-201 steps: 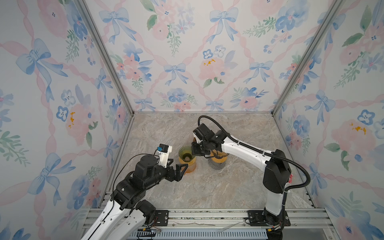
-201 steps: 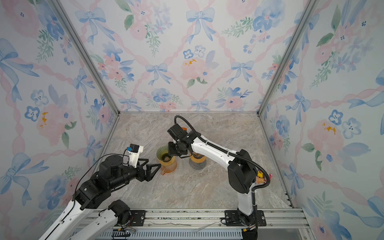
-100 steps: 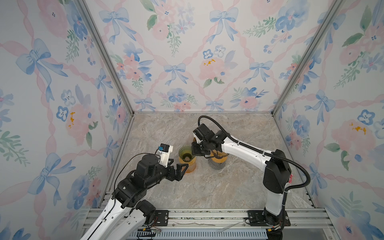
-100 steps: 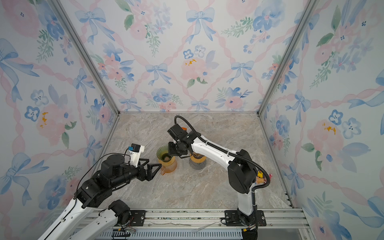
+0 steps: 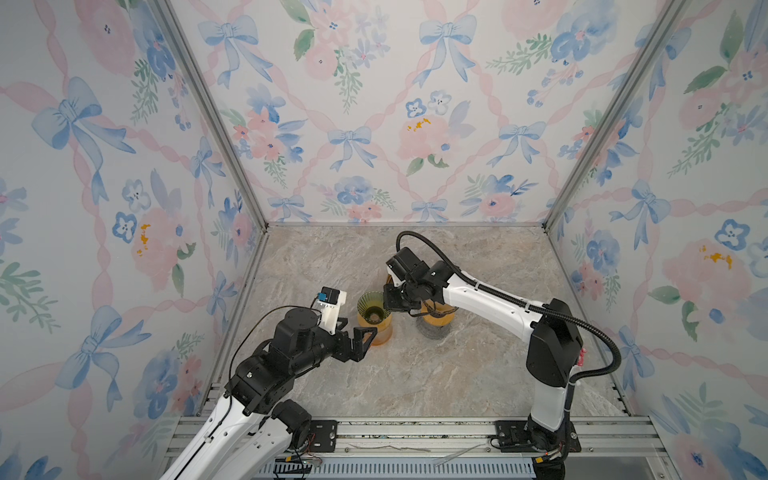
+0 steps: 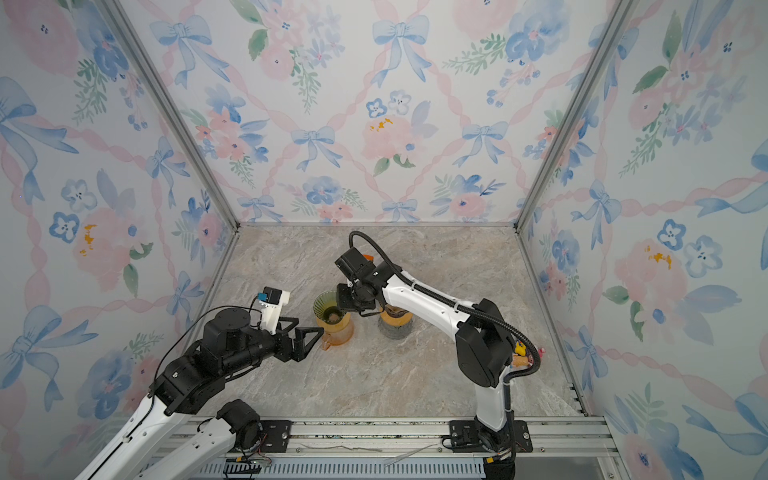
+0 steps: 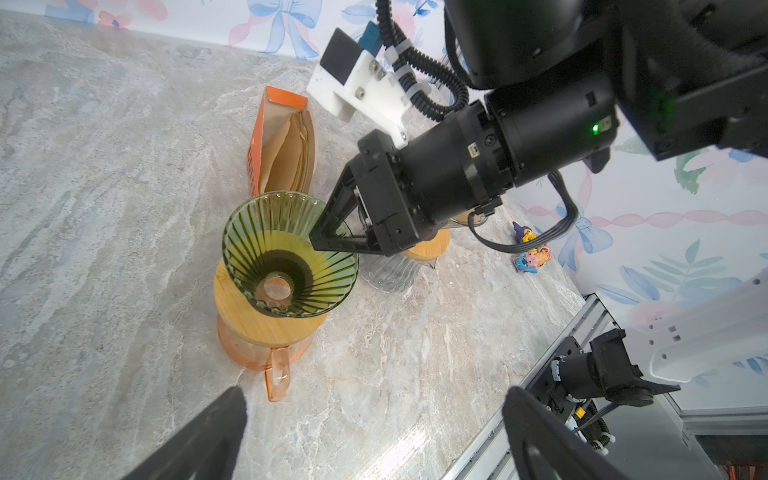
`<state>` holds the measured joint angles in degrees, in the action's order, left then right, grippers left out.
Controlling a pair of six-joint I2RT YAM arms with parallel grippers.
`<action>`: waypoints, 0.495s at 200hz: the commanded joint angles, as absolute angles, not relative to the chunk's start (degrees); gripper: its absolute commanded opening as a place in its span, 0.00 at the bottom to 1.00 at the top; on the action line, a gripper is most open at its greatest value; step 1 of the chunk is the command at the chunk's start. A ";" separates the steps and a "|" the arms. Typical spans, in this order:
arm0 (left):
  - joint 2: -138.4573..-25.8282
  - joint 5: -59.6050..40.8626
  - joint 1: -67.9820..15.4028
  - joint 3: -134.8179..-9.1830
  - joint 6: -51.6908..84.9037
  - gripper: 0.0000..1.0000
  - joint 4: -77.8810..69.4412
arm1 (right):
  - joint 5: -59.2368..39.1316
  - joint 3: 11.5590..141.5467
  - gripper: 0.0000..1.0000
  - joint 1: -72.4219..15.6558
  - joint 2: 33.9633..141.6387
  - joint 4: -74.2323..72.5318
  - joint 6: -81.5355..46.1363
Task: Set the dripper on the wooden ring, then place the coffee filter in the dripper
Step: 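Lower the green dripper into the wooden ring's hole with the right gripper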
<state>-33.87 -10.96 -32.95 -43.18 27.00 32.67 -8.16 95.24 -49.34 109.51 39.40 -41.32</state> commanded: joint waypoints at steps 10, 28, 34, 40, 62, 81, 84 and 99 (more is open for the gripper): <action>-34.10 -11.75 -32.63 -42.54 26.49 0.98 31.73 | -7.37 95.10 0.15 -49.88 108.01 39.81 -41.32; -34.01 -11.76 -32.63 -42.54 26.47 0.98 31.75 | -7.32 95.40 0.15 -50.01 107.90 39.81 -41.27; -34.01 -11.70 -32.65 -42.54 26.51 0.98 31.74 | -7.36 95.39 0.15 -50.06 107.93 39.77 -41.22; -34.10 -11.75 -32.62 -42.54 26.58 0.98 31.73 | -7.38 95.40 0.15 -50.02 107.95 39.69 -41.28; -34.19 -11.84 -32.61 -42.54 26.48 0.98 31.72 | -7.38 95.78 0.14 -50.18 108.09 39.69 -41.30; -34.26 -11.86 -32.65 -42.54 26.57 0.98 31.76 | -7.04 96.21 0.14 -50.35 108.36 40.14 -41.23; -34.12 -11.80 -32.62 -41.24 26.57 0.98 31.74 | -7.03 96.37 0.14 -50.36 108.42 40.27 -41.27; -34.02 -11.83 -32.62 -40.86 26.55 0.98 31.74 | -6.94 96.88 0.14 -50.36 108.68 40.84 -41.16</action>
